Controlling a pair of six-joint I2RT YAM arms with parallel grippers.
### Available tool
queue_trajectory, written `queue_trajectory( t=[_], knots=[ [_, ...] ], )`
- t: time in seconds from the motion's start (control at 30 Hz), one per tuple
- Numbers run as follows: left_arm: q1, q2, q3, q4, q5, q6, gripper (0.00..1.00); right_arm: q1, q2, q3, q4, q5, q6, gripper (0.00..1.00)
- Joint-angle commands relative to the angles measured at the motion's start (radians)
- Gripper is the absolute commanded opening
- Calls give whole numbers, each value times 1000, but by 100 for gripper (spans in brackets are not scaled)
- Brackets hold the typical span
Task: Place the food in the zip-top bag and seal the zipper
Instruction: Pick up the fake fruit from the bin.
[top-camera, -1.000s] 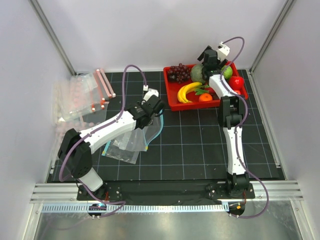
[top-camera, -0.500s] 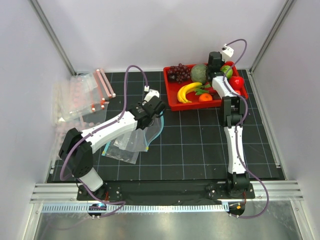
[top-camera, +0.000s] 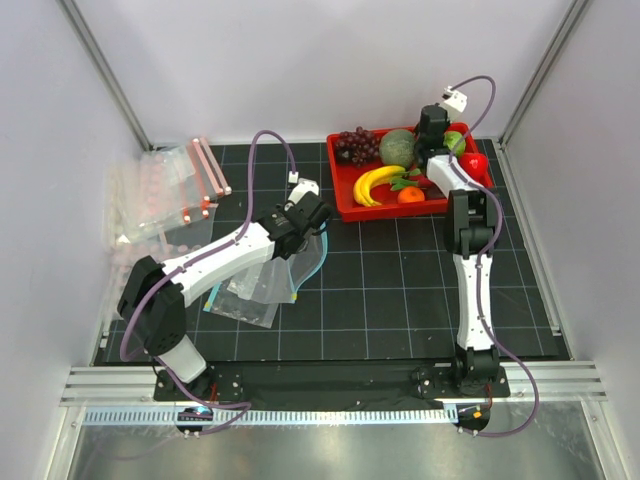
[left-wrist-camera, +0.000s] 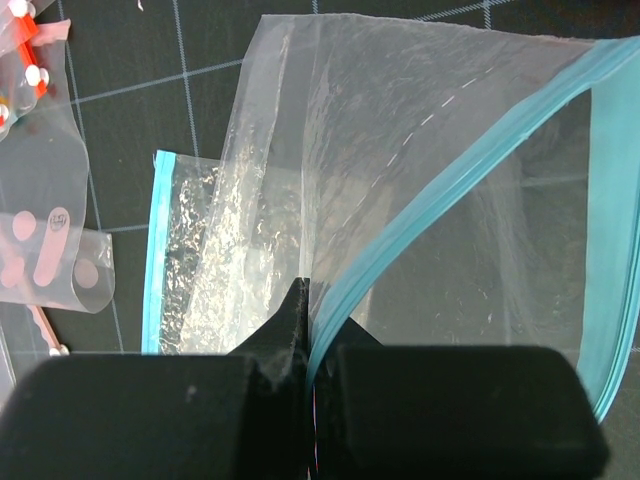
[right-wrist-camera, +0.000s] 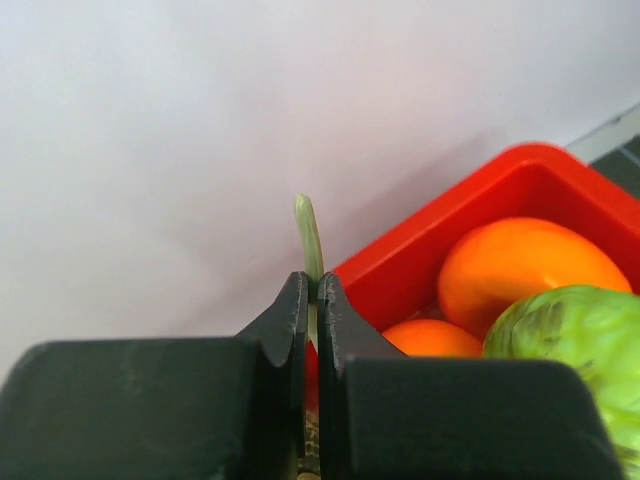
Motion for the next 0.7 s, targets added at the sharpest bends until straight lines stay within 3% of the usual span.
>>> queue_trajectory(
  t=[0.0,0.47,0.67],
  knots=[
    [-4,-34,10,18,-11,-9,0,30,-162,-29,175,23,-58,1],
    [-3,-20,14,21,-2,-2,0,66,-360,-282,441,21,-124,1],
    [-4,-11,28,9,-10,5,0,95,-460,-357,450,24,-103,1]
  ],
)
